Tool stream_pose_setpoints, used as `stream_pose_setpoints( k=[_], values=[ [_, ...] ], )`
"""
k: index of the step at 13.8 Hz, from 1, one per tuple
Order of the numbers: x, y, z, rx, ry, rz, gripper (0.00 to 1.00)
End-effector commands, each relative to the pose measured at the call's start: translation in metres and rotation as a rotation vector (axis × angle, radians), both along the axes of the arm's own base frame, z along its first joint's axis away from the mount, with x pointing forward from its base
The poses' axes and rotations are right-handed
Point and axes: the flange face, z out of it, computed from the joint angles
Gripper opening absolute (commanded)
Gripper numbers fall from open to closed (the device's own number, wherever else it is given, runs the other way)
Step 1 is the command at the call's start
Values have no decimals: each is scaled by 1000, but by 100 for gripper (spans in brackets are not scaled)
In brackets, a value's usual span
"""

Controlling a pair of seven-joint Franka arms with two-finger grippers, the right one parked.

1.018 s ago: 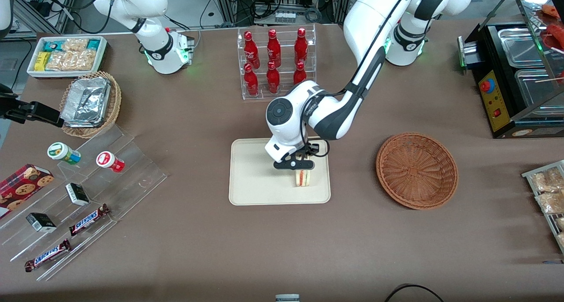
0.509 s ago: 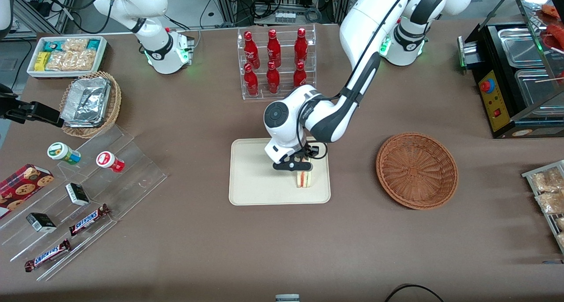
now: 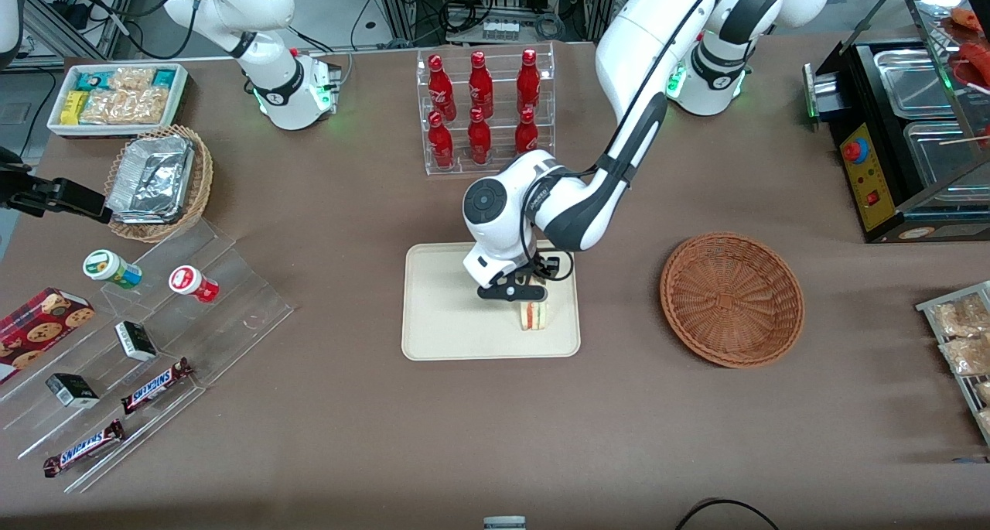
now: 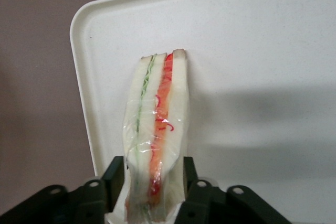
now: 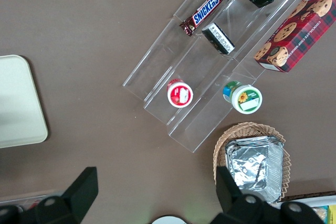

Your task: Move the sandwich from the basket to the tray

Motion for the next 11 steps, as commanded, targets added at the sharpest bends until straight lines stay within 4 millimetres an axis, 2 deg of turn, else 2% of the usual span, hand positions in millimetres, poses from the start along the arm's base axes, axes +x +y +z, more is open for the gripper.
stream_pose_setpoints(
  k=[1,3,4,6,8,11],
  values=[
    [5,-5,13,-3,-40,10,100],
    [11,-4,37,-29,-56,28,100],
    [13,-2,56,-59,-55,38,100],
    [22,10,82,-81,-58,76,100],
    [22,25,97,-17,-27,97,100],
    [53,70,140,-50,-60,174,100]
  ],
)
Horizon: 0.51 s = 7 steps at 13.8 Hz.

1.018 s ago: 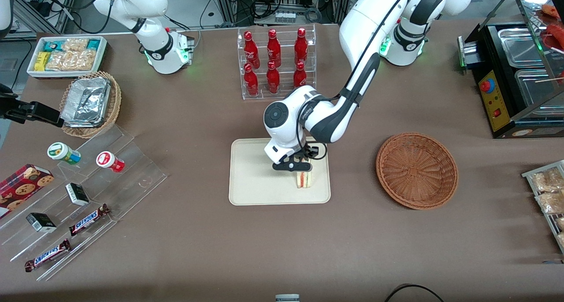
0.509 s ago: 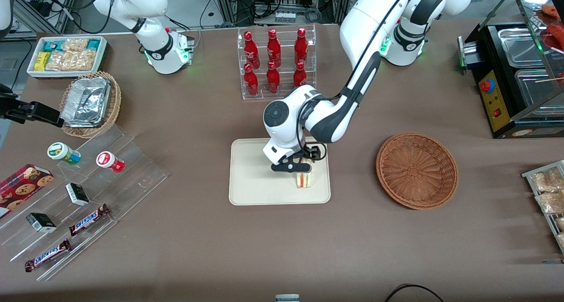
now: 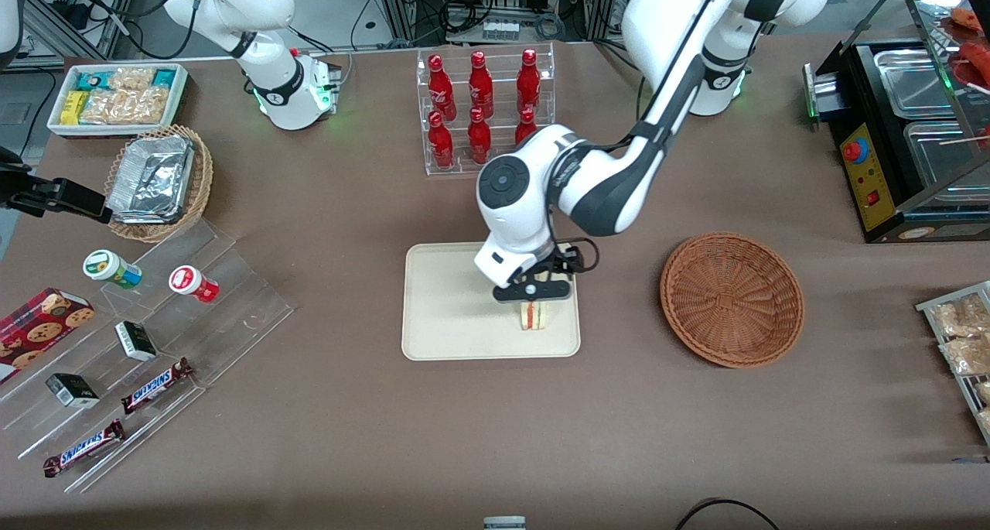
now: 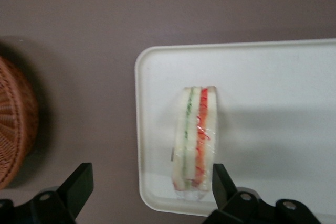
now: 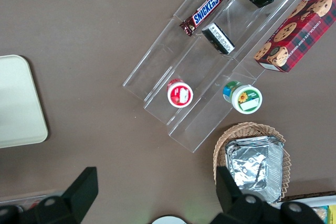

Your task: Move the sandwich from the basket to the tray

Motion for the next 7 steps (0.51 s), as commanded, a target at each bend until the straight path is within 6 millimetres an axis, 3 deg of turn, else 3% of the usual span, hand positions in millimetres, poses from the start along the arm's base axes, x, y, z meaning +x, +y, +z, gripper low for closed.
stream_pose_setpoints(
  k=[1,3,5,7],
  values=[
    [32,54,38,-51,0,101,100],
    [50,83,60,-119,5,132,100],
    [72,132,85,-140,-20,205,100],
    [80,163,104,-145,-26,206,100]
  ],
)
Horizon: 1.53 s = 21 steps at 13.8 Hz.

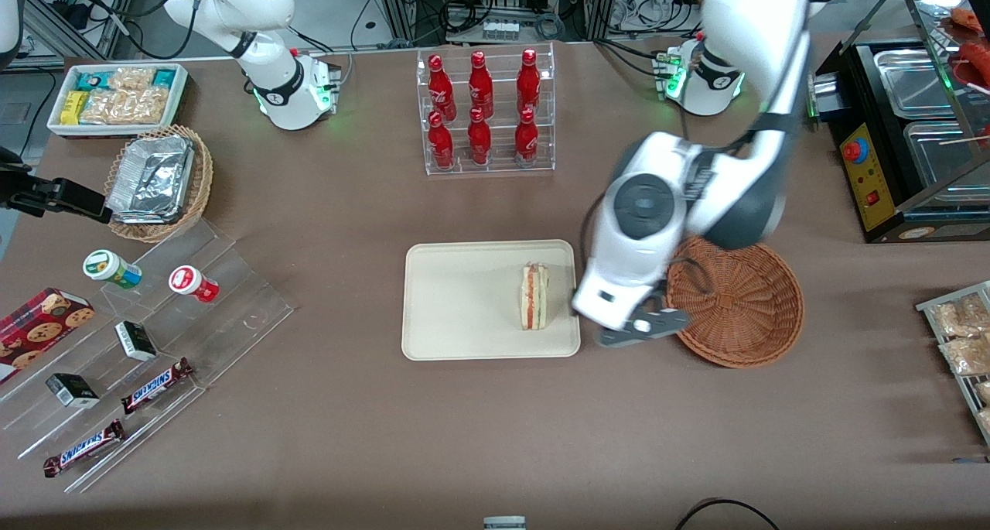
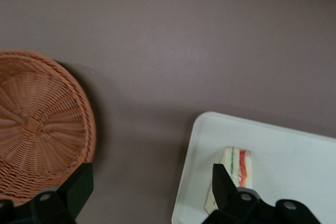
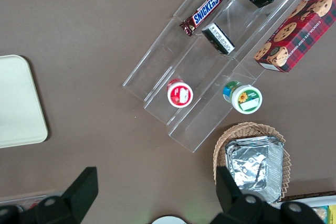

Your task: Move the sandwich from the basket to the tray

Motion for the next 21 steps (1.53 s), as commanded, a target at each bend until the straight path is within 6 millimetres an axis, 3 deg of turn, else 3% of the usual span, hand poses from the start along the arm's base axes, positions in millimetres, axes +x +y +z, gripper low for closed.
stream_pose_setpoints(
  k=[1,6,11,18,19,21],
  values=[
    [1,44,28,0,39,-24,100],
    [-4,132,74,-13,104,-59,100],
    [-51,190,129,-19,141,-159,100],
    [-110,251,199,-40,213,-224,100],
    [-115,264,205,-41,218,-221,100],
    [-119,268,198,-43,230,-227,100]
  ],
)
